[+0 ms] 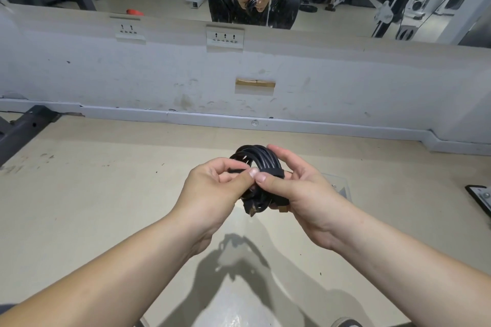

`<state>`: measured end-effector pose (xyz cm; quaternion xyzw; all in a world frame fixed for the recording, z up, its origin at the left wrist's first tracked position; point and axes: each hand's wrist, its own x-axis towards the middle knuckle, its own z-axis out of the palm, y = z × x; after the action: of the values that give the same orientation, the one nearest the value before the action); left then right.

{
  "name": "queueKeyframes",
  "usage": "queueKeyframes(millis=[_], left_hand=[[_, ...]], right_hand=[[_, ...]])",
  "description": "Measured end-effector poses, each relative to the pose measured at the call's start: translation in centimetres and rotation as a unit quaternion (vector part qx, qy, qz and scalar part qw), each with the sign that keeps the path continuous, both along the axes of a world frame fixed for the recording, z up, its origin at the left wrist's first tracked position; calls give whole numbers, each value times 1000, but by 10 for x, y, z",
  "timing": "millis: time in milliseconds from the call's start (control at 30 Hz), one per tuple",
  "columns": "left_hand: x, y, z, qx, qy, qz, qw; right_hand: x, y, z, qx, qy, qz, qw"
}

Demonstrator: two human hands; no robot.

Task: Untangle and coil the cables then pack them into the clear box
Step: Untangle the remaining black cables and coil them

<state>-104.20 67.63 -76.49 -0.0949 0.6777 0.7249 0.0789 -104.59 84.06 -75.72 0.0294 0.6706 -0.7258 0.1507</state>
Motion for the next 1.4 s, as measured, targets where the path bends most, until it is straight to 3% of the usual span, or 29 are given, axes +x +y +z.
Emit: queueKeyframes(millis=[200,500,767,1400], left_hand=[[-2,-4,2,-6,6,-16,1000],[2,1,0,-84,-1,-14,996],[12,9,2,-123,-5,-44,991],[13,8,14,-53,19,-30,998]], right_hand=[[-3,6,1,14,-1,29,999],[-13,18,1,65,-16,87,994],[-19,20,-8,109,15,69,992],[-24,20,-15,109,94,58,988]])
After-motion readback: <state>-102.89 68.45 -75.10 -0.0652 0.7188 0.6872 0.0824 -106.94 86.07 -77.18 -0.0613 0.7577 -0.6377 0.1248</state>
